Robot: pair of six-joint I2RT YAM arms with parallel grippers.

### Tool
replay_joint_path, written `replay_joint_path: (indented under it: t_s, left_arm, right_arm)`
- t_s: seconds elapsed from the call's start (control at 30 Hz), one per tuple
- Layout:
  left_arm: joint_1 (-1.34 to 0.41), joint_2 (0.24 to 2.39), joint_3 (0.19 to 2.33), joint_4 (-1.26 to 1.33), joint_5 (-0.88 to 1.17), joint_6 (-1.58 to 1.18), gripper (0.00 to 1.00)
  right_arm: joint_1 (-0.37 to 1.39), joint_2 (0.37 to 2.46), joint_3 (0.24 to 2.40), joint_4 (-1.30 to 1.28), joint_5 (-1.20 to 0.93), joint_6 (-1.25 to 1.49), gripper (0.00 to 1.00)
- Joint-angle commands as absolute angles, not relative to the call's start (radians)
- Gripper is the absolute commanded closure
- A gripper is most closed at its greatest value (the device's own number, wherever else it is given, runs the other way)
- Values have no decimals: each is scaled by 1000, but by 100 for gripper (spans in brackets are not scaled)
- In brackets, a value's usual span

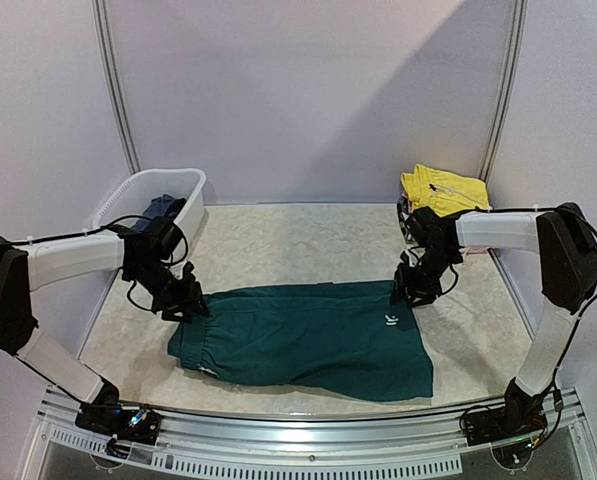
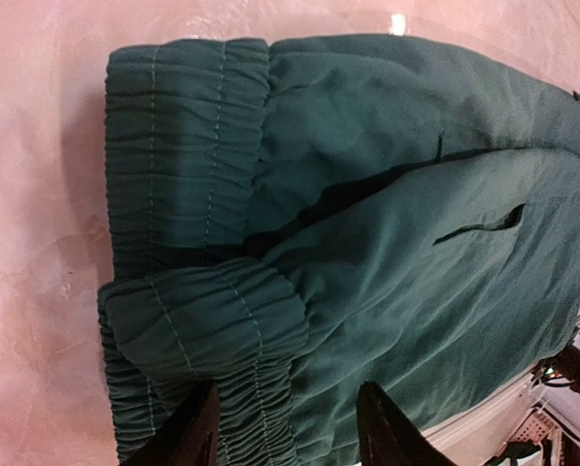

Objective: Fold and stack the mixed laundry pile
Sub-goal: Adjust the rectangle-folded shorts at the center of the board.

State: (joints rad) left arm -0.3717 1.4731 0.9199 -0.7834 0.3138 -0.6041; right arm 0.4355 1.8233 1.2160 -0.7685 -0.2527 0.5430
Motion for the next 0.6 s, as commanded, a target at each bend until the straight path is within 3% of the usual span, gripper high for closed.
replay_joint_path:
  t_s: [0.0, 0.2, 0.57]
  left_arm:
    - [-361, 1456, 918, -789, 332, -618, 52]
    - [-360, 1382, 900, -869, 247, -614, 29]
    - [-360, 1388, 813, -741, 321, -661, 27]
  right_arm:
    - [430, 1849, 1192, -741, -279, 530, 53]
    - [417, 1843, 1189, -759, -252, 522, 54]
    - [411, 1844, 1150, -738, -262, 507, 51]
